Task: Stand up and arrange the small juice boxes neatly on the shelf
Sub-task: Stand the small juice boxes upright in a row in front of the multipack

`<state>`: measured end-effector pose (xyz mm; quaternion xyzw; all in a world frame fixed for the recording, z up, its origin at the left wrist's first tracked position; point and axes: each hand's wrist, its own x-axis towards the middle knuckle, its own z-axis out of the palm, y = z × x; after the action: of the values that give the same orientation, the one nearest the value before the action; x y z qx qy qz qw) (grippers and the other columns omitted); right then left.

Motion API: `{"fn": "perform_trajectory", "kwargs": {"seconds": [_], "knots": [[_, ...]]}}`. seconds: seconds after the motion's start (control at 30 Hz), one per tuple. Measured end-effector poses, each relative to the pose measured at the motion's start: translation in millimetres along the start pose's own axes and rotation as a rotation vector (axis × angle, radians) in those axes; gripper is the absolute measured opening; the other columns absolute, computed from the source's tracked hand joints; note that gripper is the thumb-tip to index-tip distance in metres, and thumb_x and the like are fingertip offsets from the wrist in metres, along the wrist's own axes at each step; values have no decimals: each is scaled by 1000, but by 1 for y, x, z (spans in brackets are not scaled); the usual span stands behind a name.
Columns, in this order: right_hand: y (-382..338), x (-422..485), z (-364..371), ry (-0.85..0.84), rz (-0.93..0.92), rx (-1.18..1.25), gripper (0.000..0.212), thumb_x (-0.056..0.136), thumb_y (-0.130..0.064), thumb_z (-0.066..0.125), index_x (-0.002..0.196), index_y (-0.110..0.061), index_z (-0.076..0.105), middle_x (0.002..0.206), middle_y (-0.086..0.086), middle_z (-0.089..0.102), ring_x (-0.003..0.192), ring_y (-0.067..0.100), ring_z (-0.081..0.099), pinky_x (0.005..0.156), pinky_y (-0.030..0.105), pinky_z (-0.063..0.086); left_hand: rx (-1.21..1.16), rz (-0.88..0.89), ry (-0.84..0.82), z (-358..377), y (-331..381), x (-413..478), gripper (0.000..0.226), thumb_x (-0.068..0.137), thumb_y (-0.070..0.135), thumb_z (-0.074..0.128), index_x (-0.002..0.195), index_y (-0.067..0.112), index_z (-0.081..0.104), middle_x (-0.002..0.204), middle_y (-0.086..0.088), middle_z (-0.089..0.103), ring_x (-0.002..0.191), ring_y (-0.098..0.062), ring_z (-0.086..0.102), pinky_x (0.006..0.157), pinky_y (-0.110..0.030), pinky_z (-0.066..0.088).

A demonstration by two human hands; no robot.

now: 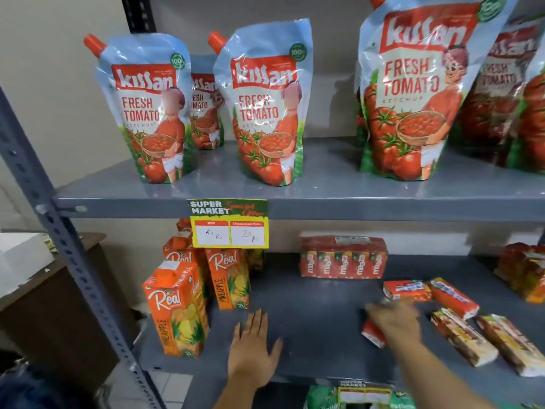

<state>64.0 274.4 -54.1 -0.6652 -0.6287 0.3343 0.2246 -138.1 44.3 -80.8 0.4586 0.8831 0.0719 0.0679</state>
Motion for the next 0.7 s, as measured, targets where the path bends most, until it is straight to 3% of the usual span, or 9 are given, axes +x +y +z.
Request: {"fn": "perform_trajectory", "kwargs": {"seconds": [0.13,0.23,0.33,0.43,0.5,0.57,0.63,0.7], "knots": [[-78,-83,18,17,-241,126,72,67,-25,82,125,-5,45,123,17,44,104,43,58,83,46,49,-41,8,39,4,-5,2,77,92,63,18,152,19,-3,163,3,-5,148,-14,-5,121,-39,-3],[-91,-100,47,-34,-386,169,62,69,-12,80,119,-10,43,121,12,41,102,35,56,83,45,52,-48,12,36,5,-4,1,81,89,68,12,152,19,-2,162,4,-5,148,-14,-7,121,-39,-3],[-84,-110,63,-109,-499,139,46,76,-9,75,100,-19,38,105,6,48,98,31,60,72,31,44,-47,3,50,7,-5,1,98,74,78,-8,152,20,-2,163,4,-4,148,-13,-6,120,-39,-2],[-78,-108,65,-121,-500,143,51,76,-17,78,103,-22,35,107,5,57,103,29,61,76,32,47,-44,-1,67,7,-3,2,88,82,72,4,152,19,-2,163,3,-4,148,-14,-6,119,-38,-3],[-76,-101,64,-195,-451,232,79,70,-22,84,128,-23,30,128,5,55,117,26,58,92,41,52,-41,0,54,7,-3,1,84,87,70,8,152,18,-2,163,3,-5,148,-14,-7,120,-39,-4],[-72,-93,61,-309,-398,371,103,75,-12,80,147,-38,10,141,3,48,125,23,53,102,46,47,-44,-3,59,6,-3,-1,91,81,74,-2,152,18,-2,163,2,-4,148,-14,-7,120,-39,-4],[-68,-87,57,-415,-349,387,96,84,1,67,151,-37,9,143,7,47,122,21,52,101,41,48,-40,0,64,6,-3,-1,86,85,71,3,152,17,-2,163,2,-3,148,-14,-6,121,-39,-4],[-66,-82,55,-427,-362,298,88,81,-1,71,150,-28,23,137,7,53,115,17,53,99,35,48,-54,-5,75,6,-2,-2,79,91,66,15,152,18,-1,163,2,-2,148,-14,-4,121,-38,-4]]}}
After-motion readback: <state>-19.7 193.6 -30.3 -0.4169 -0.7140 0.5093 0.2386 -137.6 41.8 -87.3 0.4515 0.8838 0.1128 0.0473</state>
